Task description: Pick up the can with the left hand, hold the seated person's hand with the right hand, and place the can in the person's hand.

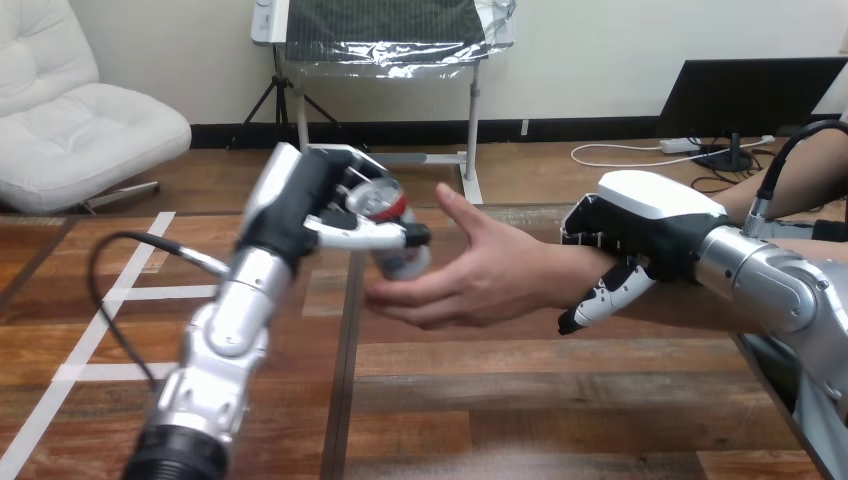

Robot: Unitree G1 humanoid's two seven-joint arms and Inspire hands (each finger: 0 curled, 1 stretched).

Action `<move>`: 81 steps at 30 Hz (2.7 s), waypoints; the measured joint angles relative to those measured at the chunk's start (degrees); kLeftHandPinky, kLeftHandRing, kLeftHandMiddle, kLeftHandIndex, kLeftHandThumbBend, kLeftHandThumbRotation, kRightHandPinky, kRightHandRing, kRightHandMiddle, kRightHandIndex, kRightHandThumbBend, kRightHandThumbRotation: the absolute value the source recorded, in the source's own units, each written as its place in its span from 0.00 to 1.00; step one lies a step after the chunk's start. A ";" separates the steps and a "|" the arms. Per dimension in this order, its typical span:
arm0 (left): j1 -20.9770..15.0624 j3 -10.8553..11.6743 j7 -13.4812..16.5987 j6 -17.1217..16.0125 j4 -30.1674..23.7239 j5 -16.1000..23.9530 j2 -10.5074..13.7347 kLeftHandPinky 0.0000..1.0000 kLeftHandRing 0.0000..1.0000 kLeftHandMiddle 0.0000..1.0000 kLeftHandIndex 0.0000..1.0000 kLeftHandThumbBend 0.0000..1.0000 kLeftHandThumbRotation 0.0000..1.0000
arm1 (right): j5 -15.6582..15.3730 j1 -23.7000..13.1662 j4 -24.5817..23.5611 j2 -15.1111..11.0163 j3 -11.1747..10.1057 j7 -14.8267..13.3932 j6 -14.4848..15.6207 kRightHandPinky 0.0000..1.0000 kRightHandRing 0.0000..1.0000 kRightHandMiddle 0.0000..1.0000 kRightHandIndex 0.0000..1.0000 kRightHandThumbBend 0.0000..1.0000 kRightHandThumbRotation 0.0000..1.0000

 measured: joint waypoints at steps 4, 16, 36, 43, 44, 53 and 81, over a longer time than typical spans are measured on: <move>-0.43 -0.41 0.00 -0.82 1.87 -0.18 -1.33 0.32 0.38 0.42 0.43 0.70 0.00 | 0.10 0.00 -0.21 0.12 -0.04 0.01 0.20 0.34 0.37 0.41 0.40 0.80 0.21; -2.08 -1.88 0.77 -1.52 5.94 0.08 -4.49 0.32 0.37 0.41 0.43 0.72 0.00 | 0.23 0.05 -0.31 0.89 -0.06 0.41 1.31 0.33 0.37 0.41 0.39 0.81 0.22; -3.42 -2.58 1.85 -1.52 7.19 0.09 -6.77 0.34 0.39 0.42 0.44 0.70 0.00 | 0.23 0.09 -0.27 1.12 -0.17 0.90 2.89 0.33 0.37 0.41 0.39 0.81 0.22; -3.53 -2.82 1.88 -1.52 7.16 0.09 -7.26 0.35 0.40 0.43 0.44 0.70 0.00 | 0.23 0.10 -0.28 1.20 -0.19 1.26 3.53 0.33 0.36 0.40 0.39 0.81 0.22; -3.54 -2.85 1.87 -1.52 7.16 0.09 -7.31 0.35 0.40 0.43 0.44 0.70 0.00 | 0.23 0.11 -0.28 1.20 -0.19 1.27 3.60 0.33 0.36 0.40 0.39 0.81 0.22; -3.79 -3.08 1.87 -1.51 7.13 0.08 -7.76 0.35 0.40 0.43 0.45 0.70 0.00 | 0.23 0.14 -0.29 1.23 -0.19 1.45 4.38 0.34 0.37 0.41 0.40 0.81 0.23; -3.92 -2.85 -0.32 -0.17 5.27 -1.10 -8.03 0.41 0.49 0.52 0.52 0.72 0.15 | 0.73 0.16 -0.38 1.01 -0.82 2.26 4.17 0.37 0.42 0.46 0.48 0.83 0.28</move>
